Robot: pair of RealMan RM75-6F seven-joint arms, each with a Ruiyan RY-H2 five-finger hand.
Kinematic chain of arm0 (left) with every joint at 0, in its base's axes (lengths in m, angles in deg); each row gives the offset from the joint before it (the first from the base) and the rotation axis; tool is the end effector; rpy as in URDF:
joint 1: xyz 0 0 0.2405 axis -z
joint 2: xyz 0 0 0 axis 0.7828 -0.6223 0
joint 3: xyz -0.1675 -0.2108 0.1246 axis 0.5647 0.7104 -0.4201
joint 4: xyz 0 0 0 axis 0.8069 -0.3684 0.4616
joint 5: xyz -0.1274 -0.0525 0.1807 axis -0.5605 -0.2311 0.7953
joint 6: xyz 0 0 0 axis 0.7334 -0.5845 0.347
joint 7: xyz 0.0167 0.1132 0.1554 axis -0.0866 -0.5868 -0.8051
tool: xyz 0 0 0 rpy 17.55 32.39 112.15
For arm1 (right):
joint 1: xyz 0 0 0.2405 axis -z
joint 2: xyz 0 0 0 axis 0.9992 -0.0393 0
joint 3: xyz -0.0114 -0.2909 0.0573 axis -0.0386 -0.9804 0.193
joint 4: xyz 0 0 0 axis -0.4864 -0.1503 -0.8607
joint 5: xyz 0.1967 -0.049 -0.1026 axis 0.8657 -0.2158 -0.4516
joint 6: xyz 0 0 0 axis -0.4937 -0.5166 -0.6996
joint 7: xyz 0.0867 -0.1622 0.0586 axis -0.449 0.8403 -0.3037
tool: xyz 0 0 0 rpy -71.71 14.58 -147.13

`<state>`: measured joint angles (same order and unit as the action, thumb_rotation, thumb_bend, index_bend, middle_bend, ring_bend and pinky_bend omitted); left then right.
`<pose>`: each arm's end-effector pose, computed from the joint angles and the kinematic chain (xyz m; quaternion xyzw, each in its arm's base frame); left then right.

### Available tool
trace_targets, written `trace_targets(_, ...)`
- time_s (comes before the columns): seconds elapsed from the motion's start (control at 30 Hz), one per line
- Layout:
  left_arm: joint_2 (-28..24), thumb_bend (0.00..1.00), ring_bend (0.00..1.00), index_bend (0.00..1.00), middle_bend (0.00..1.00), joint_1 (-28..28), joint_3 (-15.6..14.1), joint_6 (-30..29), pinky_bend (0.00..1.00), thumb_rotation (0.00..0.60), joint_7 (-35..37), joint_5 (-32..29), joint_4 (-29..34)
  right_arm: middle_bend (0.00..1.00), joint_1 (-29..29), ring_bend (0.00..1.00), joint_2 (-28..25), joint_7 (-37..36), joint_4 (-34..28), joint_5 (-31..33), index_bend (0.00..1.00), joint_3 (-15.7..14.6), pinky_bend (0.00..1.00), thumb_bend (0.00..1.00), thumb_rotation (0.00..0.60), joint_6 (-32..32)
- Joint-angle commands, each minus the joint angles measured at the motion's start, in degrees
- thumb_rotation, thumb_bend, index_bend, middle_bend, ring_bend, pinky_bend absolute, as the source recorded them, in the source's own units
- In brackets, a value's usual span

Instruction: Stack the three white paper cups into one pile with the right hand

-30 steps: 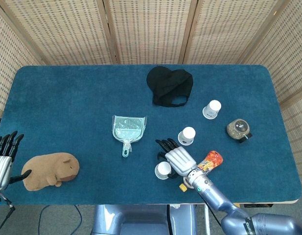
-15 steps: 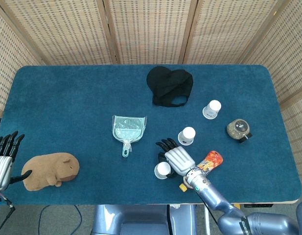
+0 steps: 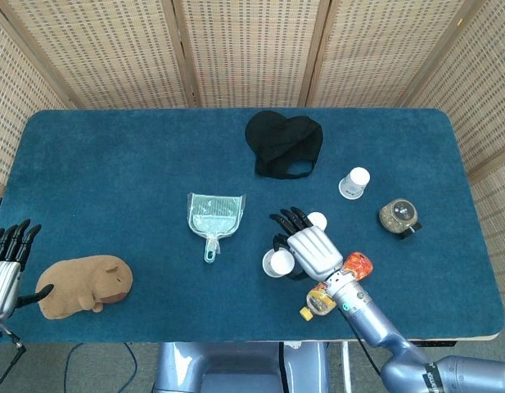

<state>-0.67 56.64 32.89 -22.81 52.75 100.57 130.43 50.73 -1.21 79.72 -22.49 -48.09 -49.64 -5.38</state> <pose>-0.3426 0.2331 0.1537 -0.6138 -0.3576 -0.3623 0.6033 -0.1126 -0.3600 0.0114 0.7428 -0.3619 0.4377 0.3545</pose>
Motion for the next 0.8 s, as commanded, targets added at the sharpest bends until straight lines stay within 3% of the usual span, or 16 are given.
trace_targets(0.03,0.0,0.03,0.0,0.0,0.0,0.0,0.0,-0.1,0.0,0.6,0.0,0.1,0.0,0.18,0.6,0.0,-3.4,0.0,-2.5,0.7,0.58,2.4,0.0,0.25,0.6,2.4)
trace_targets(0.3,-0.1,0.03,0.0,0.0,0.0,-0.1,-0.1,-0.4,0.0,0.6,-0.3,0.4,0.3,0.18,0.6,0.0,-3.7,-1.4,0.1,1.3,0.57,4.2,0.0,0.25,0.6,4.9)
trace_targets(0.8,-0.2,0.03,0.0,0.0,0.0,0.0,-0.2,-0.4,0.0,0.6,-1.3,0.9,0.8,0.18,-2.0,0.0,0.3,-2.9,11.1,7.9,0.57,3.5,0.0,0.25,0.6,0.0)
